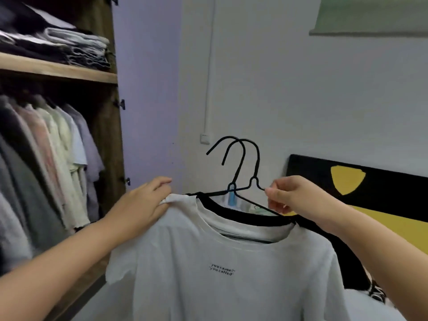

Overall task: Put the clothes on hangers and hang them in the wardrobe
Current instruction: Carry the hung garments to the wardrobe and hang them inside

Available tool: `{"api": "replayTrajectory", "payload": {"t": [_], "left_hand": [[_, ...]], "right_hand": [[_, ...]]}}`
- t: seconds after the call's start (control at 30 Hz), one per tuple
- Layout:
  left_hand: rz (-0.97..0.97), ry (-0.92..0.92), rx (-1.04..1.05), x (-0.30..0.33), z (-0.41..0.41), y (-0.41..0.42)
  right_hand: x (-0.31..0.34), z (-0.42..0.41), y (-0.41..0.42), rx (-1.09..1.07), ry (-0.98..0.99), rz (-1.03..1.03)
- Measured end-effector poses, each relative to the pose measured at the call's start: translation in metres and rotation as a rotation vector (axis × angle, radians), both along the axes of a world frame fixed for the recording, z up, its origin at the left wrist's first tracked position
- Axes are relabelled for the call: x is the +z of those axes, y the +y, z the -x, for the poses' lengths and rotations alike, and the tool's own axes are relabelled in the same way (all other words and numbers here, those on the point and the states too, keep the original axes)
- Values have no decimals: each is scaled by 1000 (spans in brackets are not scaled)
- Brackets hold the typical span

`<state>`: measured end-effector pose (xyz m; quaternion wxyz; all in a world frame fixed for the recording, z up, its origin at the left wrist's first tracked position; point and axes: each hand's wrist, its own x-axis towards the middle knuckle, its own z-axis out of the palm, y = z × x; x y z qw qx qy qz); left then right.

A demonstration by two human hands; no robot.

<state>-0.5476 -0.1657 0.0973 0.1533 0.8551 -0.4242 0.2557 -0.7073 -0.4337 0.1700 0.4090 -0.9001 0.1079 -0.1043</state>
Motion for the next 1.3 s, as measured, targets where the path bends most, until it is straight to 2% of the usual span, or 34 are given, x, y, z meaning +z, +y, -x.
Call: {"api": "replayTrajectory", "payload": {"t": [0.07, 0.17, 0.37, 0.5, 0.6, 0.63, 0.67, 0.73, 0.77, 0.8, 0.9, 0.97, 1.07, 1.23, 1.3], "left_hand": [[9, 1, 46, -3, -10, 6], [15, 60, 123, -6, -36, 22], [90, 234, 216, -10, -111, 69], [490, 520, 203, 0, -160, 86], [778, 749, 283, 6, -192, 89], [875, 731, 373, 4, -203, 90], [955, 638, 523, 2, -216, 92], [983, 394, 756, 2, -230, 90], [958, 338, 734, 5, -233, 82], [893, 356, 653, 8, -234, 71], [698, 648, 349, 13, -240, 21], [685, 849, 239, 14, -247, -12], [849, 1008, 164, 16, -278, -49], [1212, 1078, 156, 22, -341, -71], [1268, 1073, 186, 25, -363, -72]], "right_hand": [[-7, -26, 6, 76, 68, -3], [-18, -66, 18, 181, 150, -115], [-23, -154, 39, 171, 77, -140], [-15, -209, 55, 181, 65, -194], [-11, -243, 64, 187, 65, -211], [-10, -254, 66, 183, 68, -221], [-10, -265, 68, 180, 71, -234], [-11, -291, 73, 181, 84, -265], [-13, -306, 77, 184, 91, -281], [-16, -321, 82, 190, 98, -299], [-24, -368, 97, 233, 132, -355], [-29, -398, 105, 280, 174, -356], [-32, -439, 104, 386, 186, -320], [-28, -493, 85, 613, 126, -422], [-26, -512, 79, 687, 115, -392]]}}
